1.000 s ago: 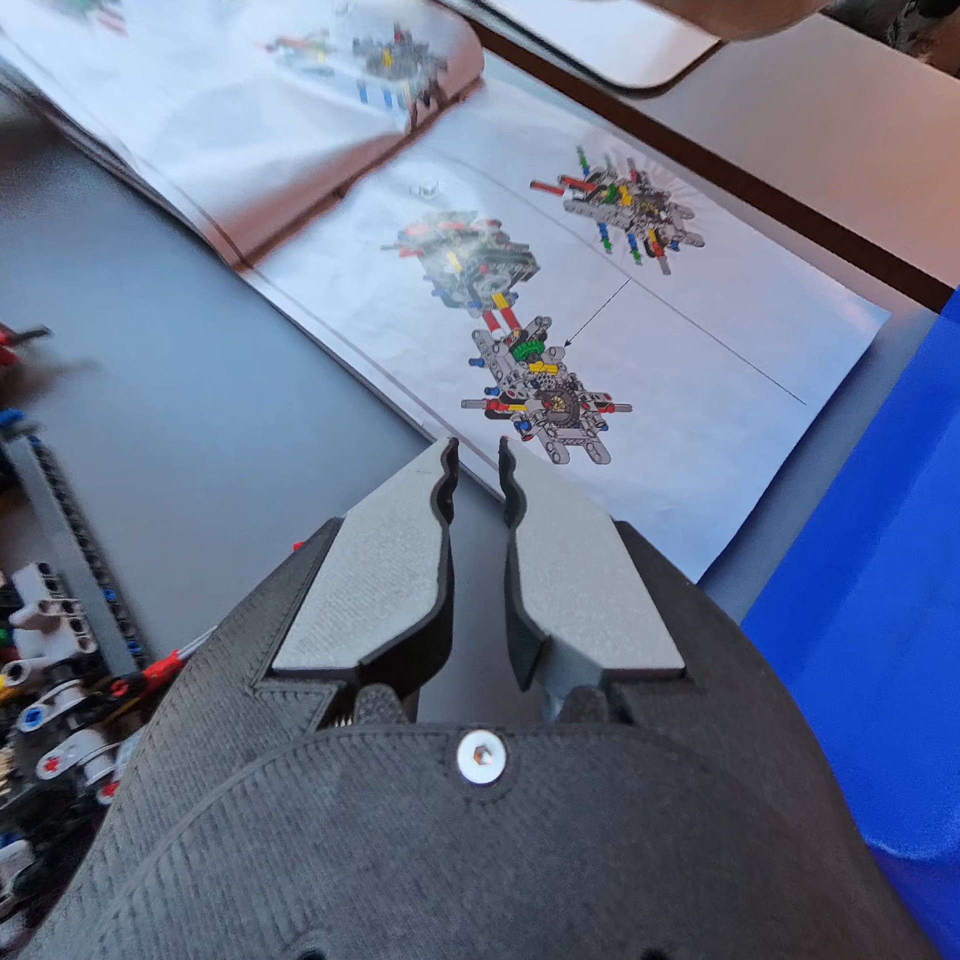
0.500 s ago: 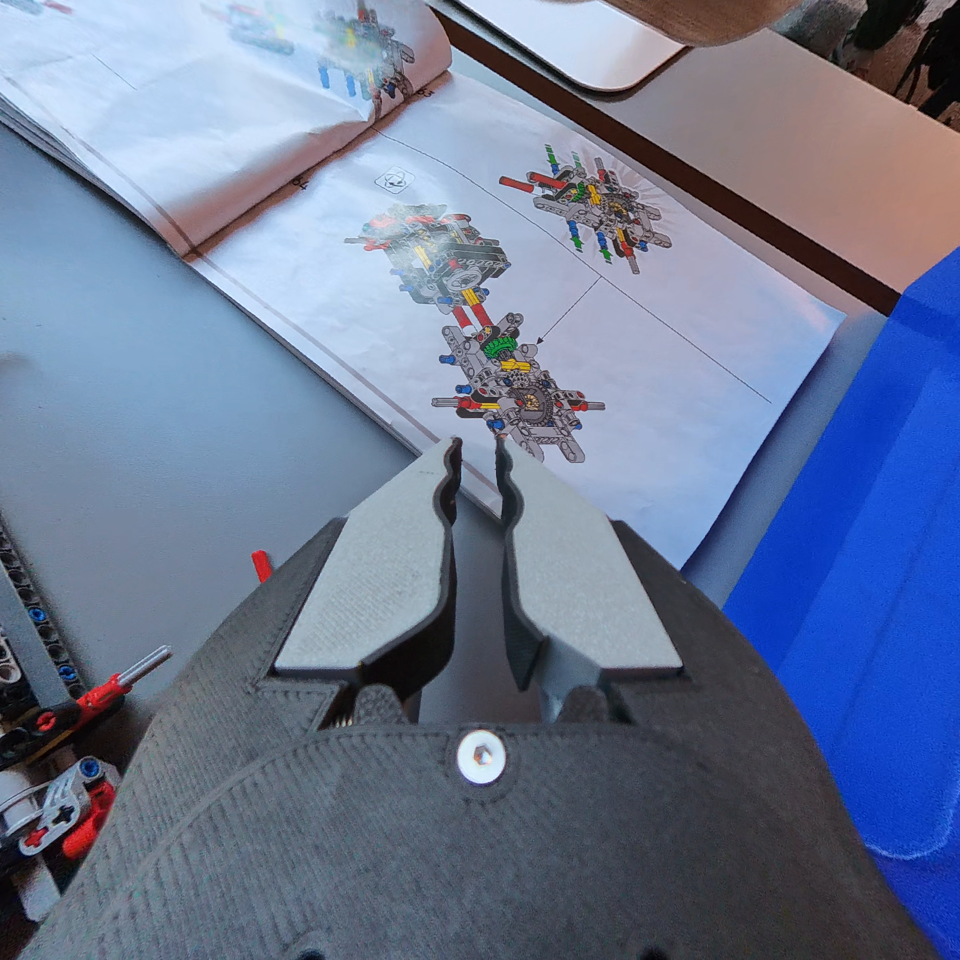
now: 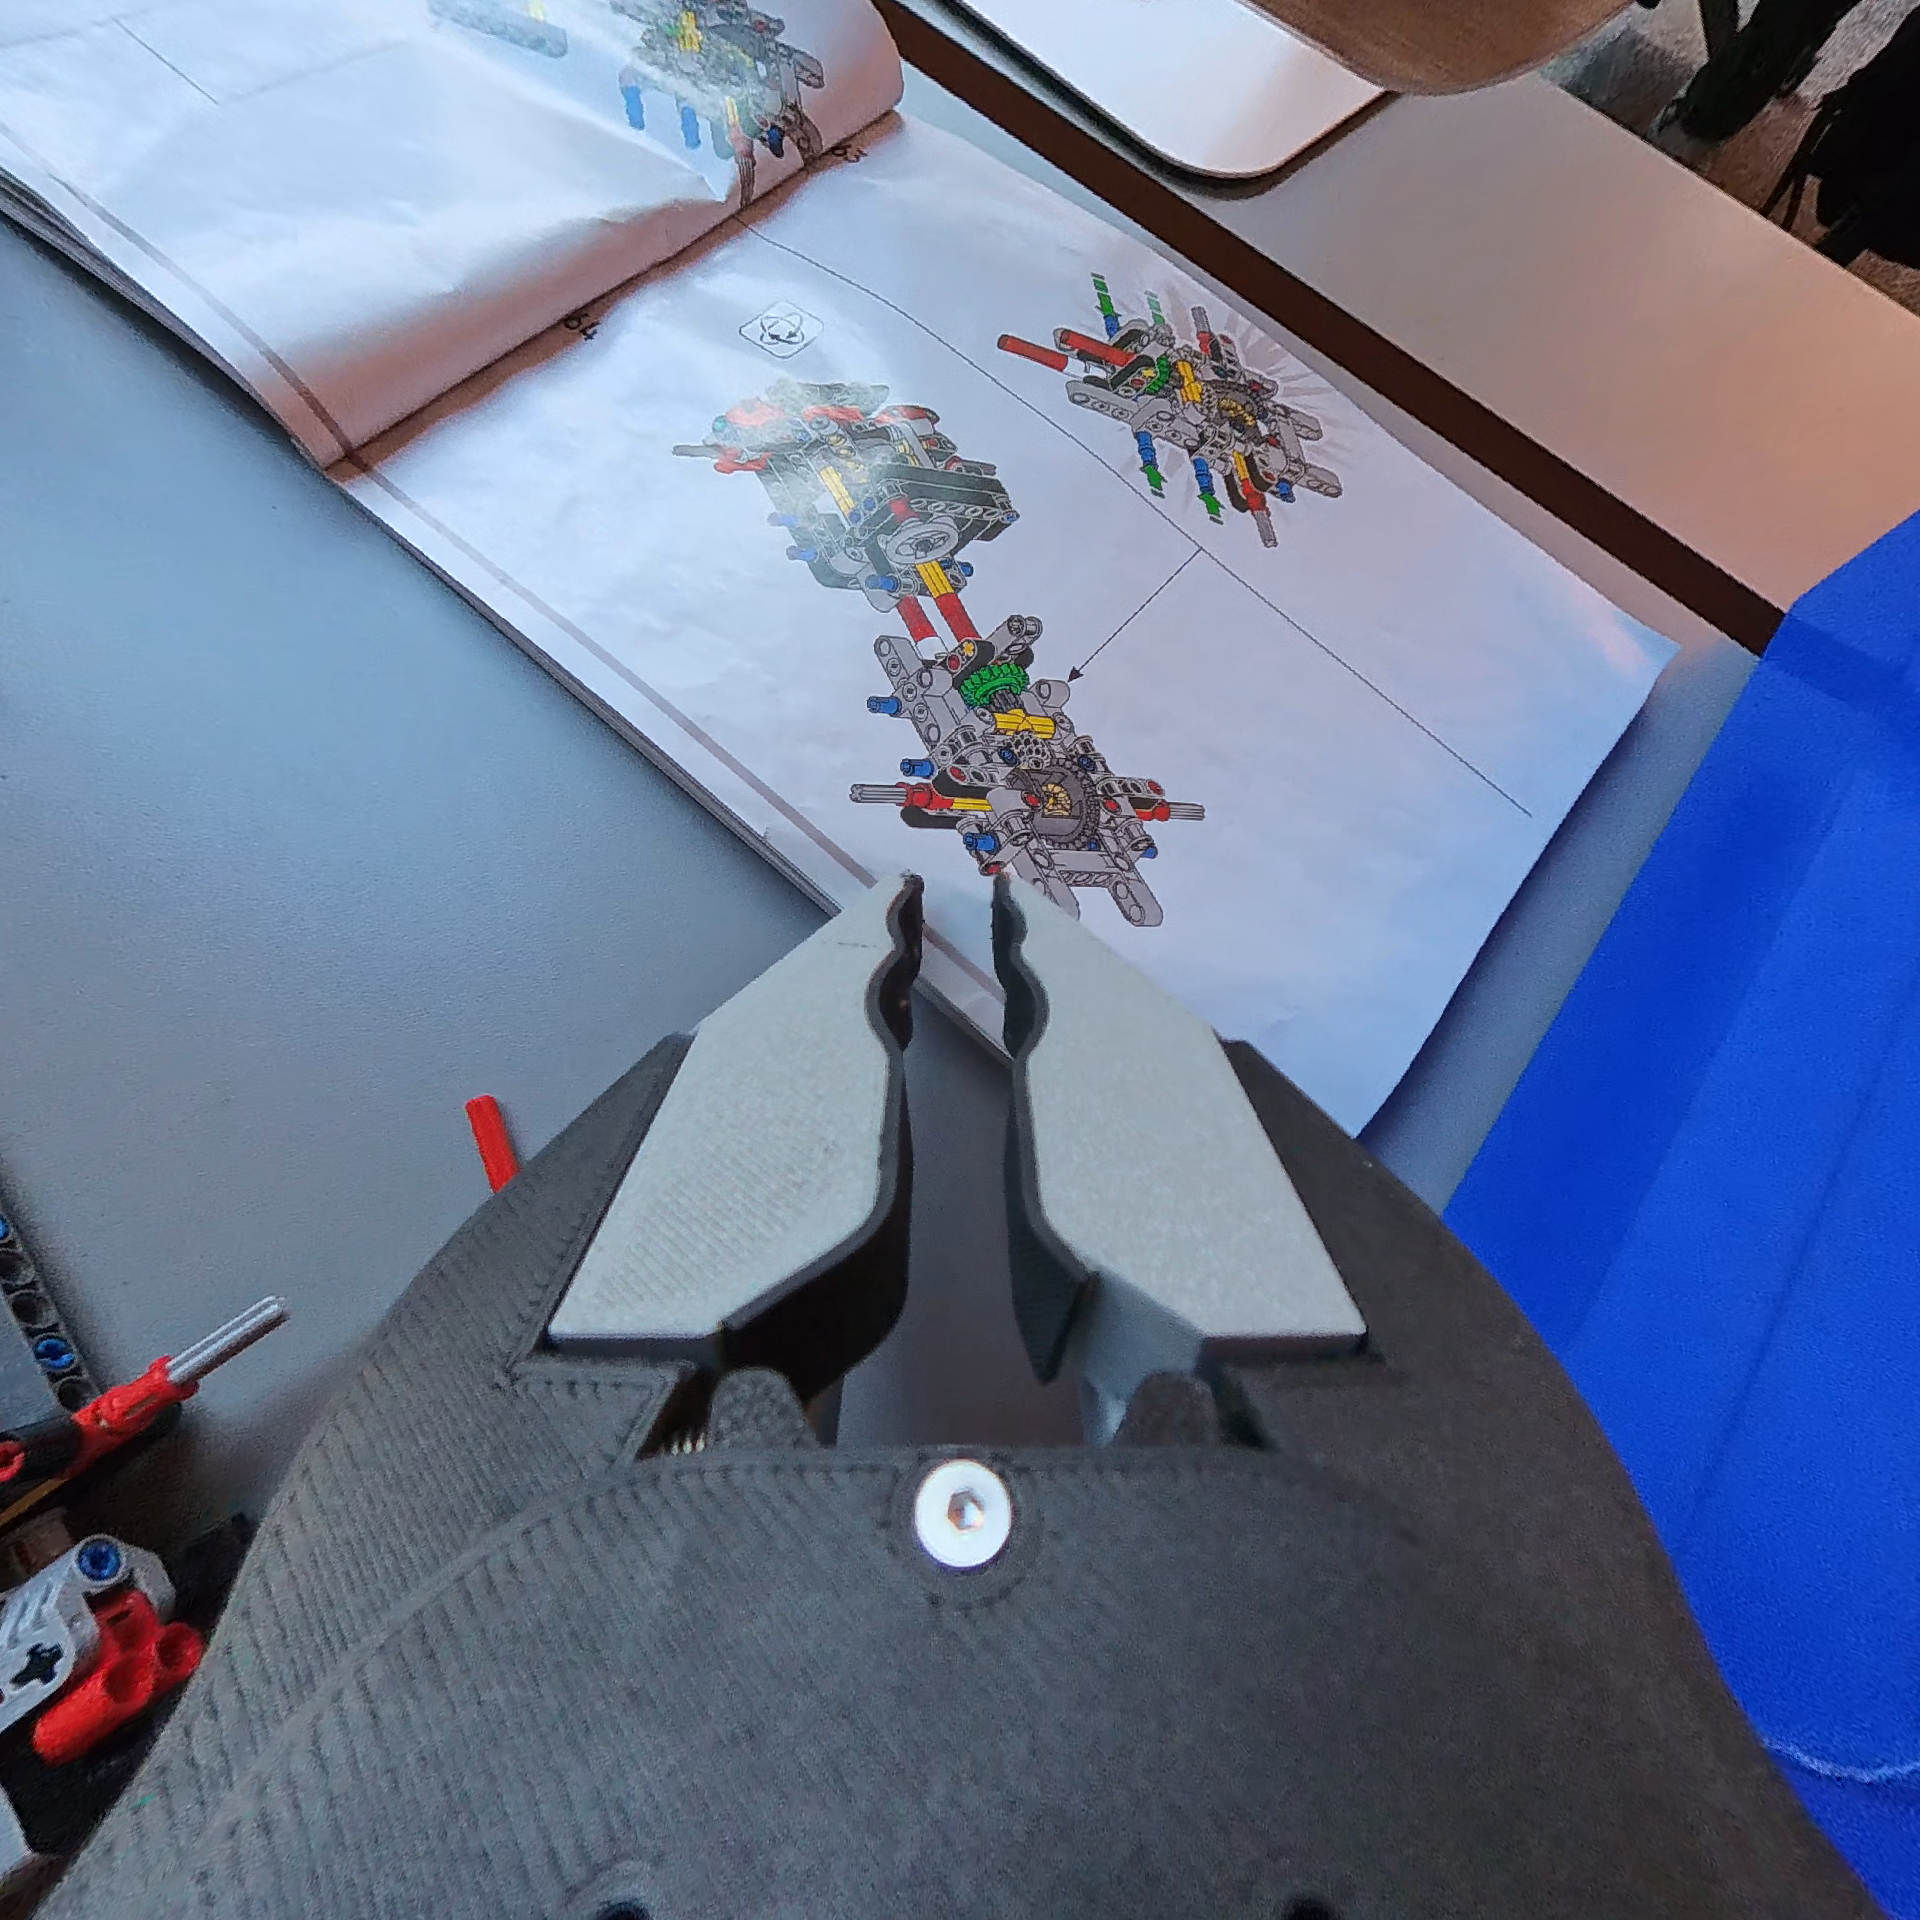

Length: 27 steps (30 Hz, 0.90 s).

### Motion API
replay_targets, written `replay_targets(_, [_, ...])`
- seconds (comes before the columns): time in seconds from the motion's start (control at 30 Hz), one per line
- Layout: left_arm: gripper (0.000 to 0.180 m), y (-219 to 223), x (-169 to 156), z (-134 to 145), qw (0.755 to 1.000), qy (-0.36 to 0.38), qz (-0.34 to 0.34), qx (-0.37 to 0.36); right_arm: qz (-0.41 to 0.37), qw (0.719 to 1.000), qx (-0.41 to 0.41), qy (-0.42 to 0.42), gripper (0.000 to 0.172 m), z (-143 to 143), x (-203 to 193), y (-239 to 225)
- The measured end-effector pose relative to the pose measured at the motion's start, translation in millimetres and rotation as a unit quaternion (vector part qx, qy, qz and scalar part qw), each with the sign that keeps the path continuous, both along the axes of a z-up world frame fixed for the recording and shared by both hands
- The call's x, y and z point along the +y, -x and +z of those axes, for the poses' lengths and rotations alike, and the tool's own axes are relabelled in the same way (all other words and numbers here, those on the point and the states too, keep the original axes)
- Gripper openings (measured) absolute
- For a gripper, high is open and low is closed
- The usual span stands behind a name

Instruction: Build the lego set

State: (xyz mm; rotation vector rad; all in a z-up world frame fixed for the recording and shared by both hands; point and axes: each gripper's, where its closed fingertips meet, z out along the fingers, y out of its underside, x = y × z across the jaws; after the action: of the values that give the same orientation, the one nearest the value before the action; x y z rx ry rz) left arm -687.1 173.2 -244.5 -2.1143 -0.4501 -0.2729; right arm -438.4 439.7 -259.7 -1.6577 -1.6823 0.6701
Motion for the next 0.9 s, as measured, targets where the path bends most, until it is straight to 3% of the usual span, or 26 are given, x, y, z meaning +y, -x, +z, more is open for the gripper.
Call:
replay_targets(0.37, [0.0, -3, 1, 0, 1.0, 0.0, -0.004, -0.004, -0.002, 1.0, 0.004, 0.004, 0.012, 0, 3, 0])
replay_targets(0.47, [0.024, -1, 1, 3, 1.0, -0.006, 0.004, -0.023, -0.006, 1.0, 0.007, 0.001, 0.012, 2, 6, -1])
replay_targets(0.5, [0.025, -1, 1, 5, 0.999, -0.015, 0.002, -0.032, -0.009, 1.0, 0.009, 0.0, 0.012, 3, 8, -2])
replay_targets(0.63, [0.022, -4, 2, 15, 0.997, -0.047, -0.005, -0.056, -0.017, 1.0, 0.025, 0.004, 0.012, 9, 12, -3])
replay_targets(0.77, [0.004, -5, 2, 21, 0.997, -0.056, -0.005, -0.053, -0.017, 0.999, 0.037, 0.003, 0.012, 15, 11, -3])
replay_targets(0.9, [0.0, -7, 2, 24, 0.997, -0.065, -0.011, -0.045, -0.008, 0.999, 0.043, -0.004, 0.013, 18, 5, -1])
